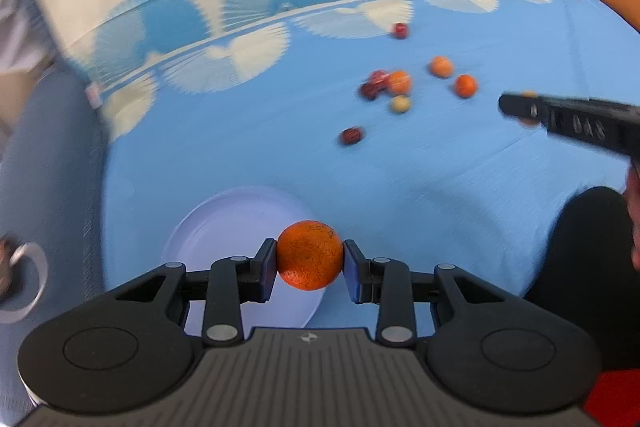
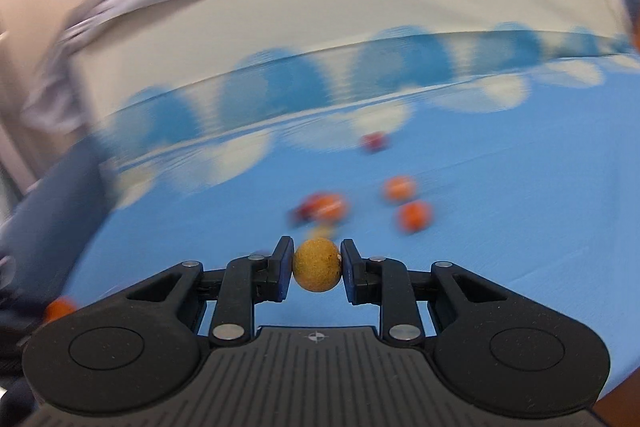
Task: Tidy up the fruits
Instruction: 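Carry the mandarin to the plate and open the left gripper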
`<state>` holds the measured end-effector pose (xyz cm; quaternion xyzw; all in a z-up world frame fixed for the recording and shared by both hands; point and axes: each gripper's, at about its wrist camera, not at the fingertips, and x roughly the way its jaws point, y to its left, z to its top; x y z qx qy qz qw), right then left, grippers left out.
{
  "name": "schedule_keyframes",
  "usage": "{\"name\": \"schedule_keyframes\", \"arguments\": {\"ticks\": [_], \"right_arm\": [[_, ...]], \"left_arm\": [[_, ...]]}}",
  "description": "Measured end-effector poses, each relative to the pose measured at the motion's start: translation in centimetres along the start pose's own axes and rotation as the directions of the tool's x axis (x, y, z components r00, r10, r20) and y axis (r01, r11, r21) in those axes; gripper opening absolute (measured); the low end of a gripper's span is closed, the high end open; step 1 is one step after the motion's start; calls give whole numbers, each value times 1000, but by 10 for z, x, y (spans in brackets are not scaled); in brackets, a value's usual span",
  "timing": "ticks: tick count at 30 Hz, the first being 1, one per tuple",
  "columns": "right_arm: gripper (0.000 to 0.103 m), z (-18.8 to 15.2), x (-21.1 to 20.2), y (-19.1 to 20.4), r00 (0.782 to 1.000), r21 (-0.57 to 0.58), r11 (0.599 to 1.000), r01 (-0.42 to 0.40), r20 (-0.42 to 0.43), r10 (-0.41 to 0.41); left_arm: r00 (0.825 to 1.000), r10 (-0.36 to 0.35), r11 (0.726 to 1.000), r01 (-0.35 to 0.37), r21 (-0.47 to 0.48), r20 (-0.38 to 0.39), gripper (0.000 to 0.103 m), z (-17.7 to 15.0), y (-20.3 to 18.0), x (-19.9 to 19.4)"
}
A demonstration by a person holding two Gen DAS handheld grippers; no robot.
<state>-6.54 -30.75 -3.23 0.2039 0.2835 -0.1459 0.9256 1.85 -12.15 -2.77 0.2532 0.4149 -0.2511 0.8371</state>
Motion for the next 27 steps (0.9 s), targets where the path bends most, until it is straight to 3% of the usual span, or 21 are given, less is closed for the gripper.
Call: {"name": "schedule_keyframes", "arguments": {"ticks": [3, 8, 13, 16, 27], "right_arm": [[27, -14, -19, 50, 994, -74, 992, -105, -38, 103], [27, -41, -51, 117, 978, -233, 950, -207, -78, 194], [27, -63, -72, 153, 969, -304, 922, -241, -129, 211], [27, -73, -85, 172, 968, -374, 894, -247, -129, 214], [27, -77, -88, 199, 972, -459, 859, -227, -163, 169]], "left_arm": [[999, 40, 998, -39, -55, 7, 38, -27, 18, -21], [995, 95, 986, -92, -142, 13, 38, -73, 43, -50], [997, 80, 974, -78, -215, -2, 38, -105, 64, -64], [996, 79, 966, -67, -248, 36, 38, -117, 74, -75], [992, 68, 954, -34, -297, 105, 38, -127, 83, -90]]}}
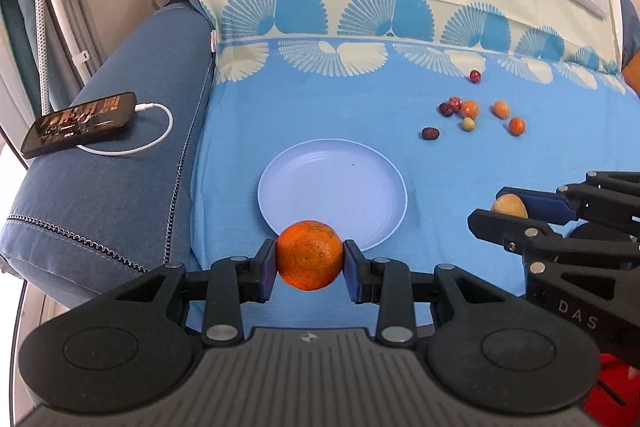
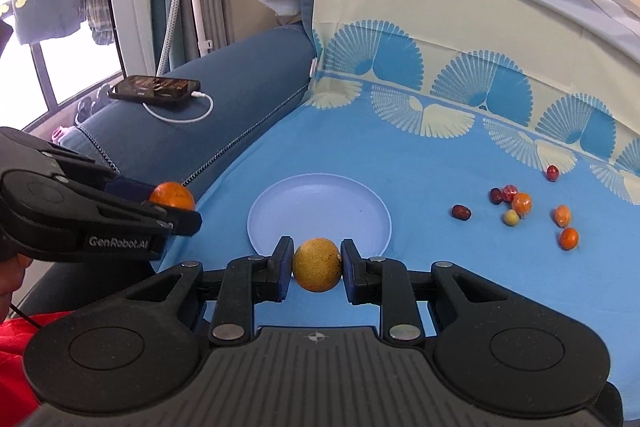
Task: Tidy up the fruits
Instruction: 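Carry the mandarin to the plate and open the left gripper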
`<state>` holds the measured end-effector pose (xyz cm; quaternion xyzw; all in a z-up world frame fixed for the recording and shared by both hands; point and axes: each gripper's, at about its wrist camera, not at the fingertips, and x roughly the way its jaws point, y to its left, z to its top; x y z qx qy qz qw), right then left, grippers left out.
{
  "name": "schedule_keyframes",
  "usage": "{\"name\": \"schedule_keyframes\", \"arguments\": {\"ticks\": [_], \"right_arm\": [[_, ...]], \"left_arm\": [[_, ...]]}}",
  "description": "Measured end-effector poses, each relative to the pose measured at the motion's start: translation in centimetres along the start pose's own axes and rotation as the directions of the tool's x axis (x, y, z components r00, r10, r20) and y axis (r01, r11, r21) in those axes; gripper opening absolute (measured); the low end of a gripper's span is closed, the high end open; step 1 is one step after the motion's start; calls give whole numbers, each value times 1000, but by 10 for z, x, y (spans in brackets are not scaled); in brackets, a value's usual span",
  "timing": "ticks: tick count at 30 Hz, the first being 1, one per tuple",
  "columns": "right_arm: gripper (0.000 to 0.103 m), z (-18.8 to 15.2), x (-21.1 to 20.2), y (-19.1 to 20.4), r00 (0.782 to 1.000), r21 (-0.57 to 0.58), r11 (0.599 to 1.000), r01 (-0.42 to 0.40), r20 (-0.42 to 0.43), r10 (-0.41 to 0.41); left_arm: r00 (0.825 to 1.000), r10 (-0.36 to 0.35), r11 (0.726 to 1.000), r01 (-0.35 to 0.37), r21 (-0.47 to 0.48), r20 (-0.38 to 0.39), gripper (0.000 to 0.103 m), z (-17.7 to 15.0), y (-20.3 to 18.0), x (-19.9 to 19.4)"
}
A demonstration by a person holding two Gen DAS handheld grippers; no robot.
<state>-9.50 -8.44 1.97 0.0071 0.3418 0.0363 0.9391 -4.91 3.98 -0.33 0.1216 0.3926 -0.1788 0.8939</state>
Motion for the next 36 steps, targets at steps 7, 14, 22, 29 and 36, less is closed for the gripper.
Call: {"name": "schedule_keyframes", "arguments": {"ticks": [7, 14, 22, 29, 36], "right_arm": [[27, 3, 6, 6, 1000, -24, 1000, 11, -25, -12], [27, 3, 11, 6, 999, -28, 1000, 9, -46, -10], [27, 4, 18, 5, 998, -21, 1000, 5, -67, -6], [27, 5, 33, 0, 996, 5, 1000, 9, -93, -9], [27, 11, 53, -9, 994, 46, 999, 9, -107, -4]], "left_arm": [[1000, -8, 1000, 8, -22, -5, 38, 1, 5, 3], [1000, -13, 999, 12, -30, -9, 38, 3, 8, 6], [1000, -8, 998, 7, -57, -25, 38, 14, 13, 17], [1000, 0, 998, -1, -68, -18, 38, 30, 19, 32], [1000, 2, 997, -5, -74, -29, 38, 44, 22, 53]]}}
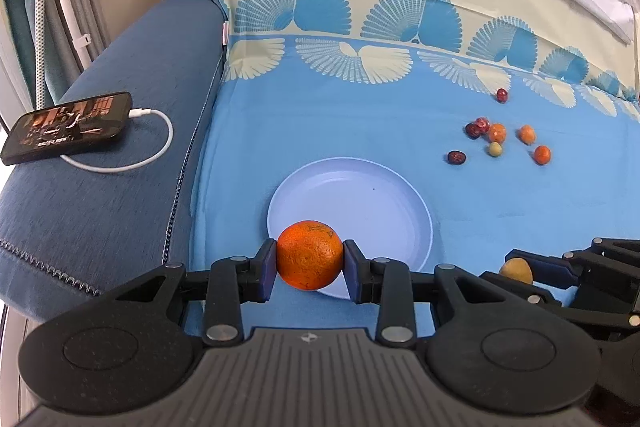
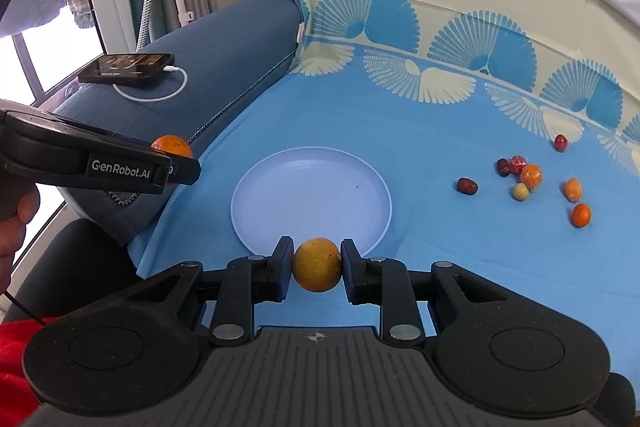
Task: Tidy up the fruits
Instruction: 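Carry the mandarin to the plate and open the left gripper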
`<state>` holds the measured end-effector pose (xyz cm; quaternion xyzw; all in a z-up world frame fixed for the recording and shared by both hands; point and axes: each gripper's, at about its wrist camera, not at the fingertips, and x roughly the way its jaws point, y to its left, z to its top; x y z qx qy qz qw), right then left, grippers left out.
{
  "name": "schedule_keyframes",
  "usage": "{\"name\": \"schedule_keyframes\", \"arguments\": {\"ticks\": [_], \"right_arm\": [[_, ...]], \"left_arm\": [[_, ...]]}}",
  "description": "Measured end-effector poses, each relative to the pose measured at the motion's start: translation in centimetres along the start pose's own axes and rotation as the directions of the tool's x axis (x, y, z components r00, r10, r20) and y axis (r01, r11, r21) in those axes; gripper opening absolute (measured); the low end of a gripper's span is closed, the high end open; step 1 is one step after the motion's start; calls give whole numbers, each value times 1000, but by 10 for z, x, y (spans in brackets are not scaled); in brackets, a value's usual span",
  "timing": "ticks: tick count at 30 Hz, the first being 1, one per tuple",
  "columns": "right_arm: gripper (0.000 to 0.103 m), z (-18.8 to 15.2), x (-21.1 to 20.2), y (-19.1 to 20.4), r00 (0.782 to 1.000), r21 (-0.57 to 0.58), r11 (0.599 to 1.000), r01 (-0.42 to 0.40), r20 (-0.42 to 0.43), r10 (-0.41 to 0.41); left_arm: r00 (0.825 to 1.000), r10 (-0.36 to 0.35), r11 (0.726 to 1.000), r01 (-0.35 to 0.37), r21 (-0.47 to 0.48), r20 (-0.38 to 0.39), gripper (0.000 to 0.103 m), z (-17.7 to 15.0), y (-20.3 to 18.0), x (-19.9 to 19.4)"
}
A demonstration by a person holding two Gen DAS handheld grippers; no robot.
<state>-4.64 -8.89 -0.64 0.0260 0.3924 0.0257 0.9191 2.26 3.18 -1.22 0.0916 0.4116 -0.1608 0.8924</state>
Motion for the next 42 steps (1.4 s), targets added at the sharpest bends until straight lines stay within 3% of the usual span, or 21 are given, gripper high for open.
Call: {"name": "schedule_keyframes", "arguments": {"ticks": [11, 18, 34, 35, 37, 38, 39, 40, 42], "right_arm": [[27, 16, 50, -13, 999, -7, 1000, -9, -37, 9], [27, 15, 98, -25, 993, 6, 1000, -1, -114, 2], [27, 14, 163, -24, 977, -80, 997, 1, -214, -18], [27, 15, 165, -24, 977, -81, 997, 2, -214, -19], [34, 18, 165, -24, 978, -80, 997, 2, -206, -19], [44, 20, 164, -23, 981, -83, 997, -5, -193, -11], [57, 22, 161, -24, 984, -90, 996, -9, -178, -7], [63, 24, 158, -23, 986, -98, 995, -2, -165, -15], [87, 27, 148, -22, 991, -109, 993, 41, -120, -55]], "left_arm": [[998, 2, 1000, -1, 11, -62, 38, 21, -2, 55], [994, 9, 999, -5, 36, -113, 38, 31, -8, 99], [978, 39, 996, -21, 88, -203, 38, 31, -5, 164], [979, 34, 996, -17, 90, -200, 42, 31, -5, 165], [985, 24, 996, -8, 90, -170, 62, 34, -6, 160], [990, 22, 996, -9, 92, -138, 86, 35, -7, 154], [994, 30, 995, -20, 94, -107, 103, 37, -8, 148], [997, 40, 995, -34, 94, -70, 103, 38, -9, 140], [999, 46, 992, -42, 116, -29, 103, 37, -12, 125]]}}
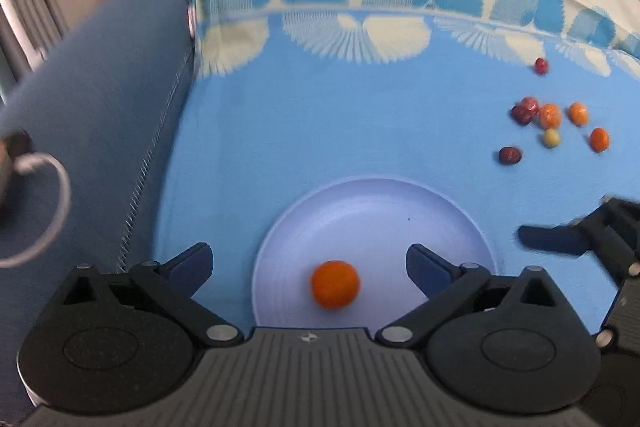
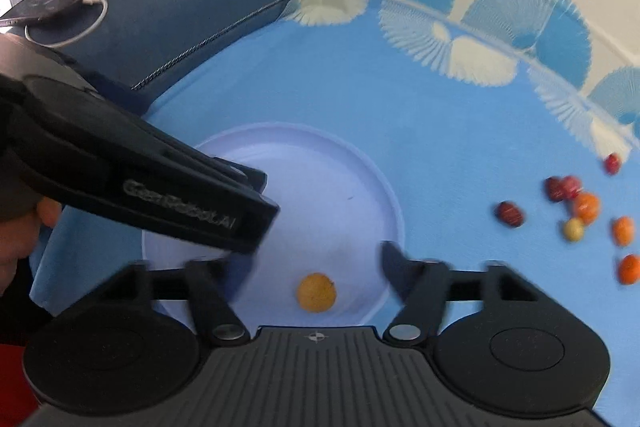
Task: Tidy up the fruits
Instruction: 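Carry the mandarin to the plate and open the left gripper, then lower the yellow fruit onto the plate and open the right gripper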
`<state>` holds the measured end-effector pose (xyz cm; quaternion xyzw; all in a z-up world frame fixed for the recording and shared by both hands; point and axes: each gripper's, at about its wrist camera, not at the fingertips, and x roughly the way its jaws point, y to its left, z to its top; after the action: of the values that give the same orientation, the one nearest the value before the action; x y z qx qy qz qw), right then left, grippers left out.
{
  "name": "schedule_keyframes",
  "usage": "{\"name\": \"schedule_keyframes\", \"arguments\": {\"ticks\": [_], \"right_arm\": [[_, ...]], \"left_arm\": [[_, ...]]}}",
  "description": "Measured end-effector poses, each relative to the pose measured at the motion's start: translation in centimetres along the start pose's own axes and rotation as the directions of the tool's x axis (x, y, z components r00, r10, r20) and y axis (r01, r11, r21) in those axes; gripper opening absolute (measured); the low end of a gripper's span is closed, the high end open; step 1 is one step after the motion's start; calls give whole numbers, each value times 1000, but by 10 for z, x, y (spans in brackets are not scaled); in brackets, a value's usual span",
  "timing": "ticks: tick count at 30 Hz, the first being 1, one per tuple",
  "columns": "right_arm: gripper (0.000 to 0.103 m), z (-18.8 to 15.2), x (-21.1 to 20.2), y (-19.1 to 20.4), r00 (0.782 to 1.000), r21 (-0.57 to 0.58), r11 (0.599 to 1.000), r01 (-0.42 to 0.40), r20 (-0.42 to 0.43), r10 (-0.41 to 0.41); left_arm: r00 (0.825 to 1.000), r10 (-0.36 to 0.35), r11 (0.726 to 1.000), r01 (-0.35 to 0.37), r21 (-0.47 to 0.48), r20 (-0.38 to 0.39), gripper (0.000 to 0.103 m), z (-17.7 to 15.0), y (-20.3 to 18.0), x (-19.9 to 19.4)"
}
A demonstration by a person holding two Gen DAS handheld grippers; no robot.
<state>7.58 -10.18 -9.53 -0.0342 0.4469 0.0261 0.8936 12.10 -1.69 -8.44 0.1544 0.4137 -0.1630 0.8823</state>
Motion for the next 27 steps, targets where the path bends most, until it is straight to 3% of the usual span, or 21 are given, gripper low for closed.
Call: {"name": "schedule_keyframes", "arguments": {"ticks": [4, 12, 27], "right_arm": [[97, -5, -28, -2, 1000, 19, 1000, 0, -12, 0], [100, -41, -83, 11, 997, 105, 994, -29, -62, 35], [102, -60, -157, 29, 993, 55, 998, 6, 114, -13]], "left_arm": [[1000, 20, 999, -20, 46, 2, 103, -13, -4, -26], [999, 21, 999, -22, -49, -32, 103, -56, 7, -83], [994, 74, 997, -72, -31, 78, 103, -82, -12, -158]]}}
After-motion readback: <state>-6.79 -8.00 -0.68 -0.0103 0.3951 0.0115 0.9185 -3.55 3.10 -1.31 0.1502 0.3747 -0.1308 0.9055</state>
